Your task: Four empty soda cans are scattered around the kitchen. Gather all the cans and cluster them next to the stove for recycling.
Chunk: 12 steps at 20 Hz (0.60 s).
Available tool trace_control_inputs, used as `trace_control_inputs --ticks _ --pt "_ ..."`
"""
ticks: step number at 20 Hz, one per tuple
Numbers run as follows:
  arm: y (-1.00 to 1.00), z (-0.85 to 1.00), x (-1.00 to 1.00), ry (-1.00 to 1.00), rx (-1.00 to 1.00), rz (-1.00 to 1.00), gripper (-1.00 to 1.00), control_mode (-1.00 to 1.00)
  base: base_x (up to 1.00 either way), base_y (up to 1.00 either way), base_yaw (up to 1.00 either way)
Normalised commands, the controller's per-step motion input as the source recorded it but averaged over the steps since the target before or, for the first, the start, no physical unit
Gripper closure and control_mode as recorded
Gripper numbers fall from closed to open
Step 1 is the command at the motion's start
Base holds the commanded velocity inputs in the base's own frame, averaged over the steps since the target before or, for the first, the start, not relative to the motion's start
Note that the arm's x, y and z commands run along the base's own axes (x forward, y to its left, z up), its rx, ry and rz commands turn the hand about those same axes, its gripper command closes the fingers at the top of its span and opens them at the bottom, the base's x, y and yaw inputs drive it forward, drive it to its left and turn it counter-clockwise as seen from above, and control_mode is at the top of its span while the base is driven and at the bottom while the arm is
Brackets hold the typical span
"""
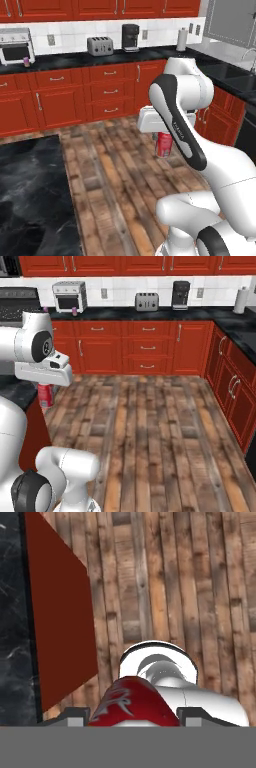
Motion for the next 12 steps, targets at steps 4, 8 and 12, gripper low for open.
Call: trace_control_inputs --ticks 4,8,12 --pt "0.0 0.0 0.0 0.0 0.0 0.0 1.0 1.0 0.69 -0.06 0.0" --pt "0.0 0.0 0.0 0.0 0.0 0.0 1.0 1.0 0.69 -0.06 0.0" --pt "0.0 0.0 0.0 0.0 0.0 0.0 1.0 1.0 0.69 -0.06 0.0"
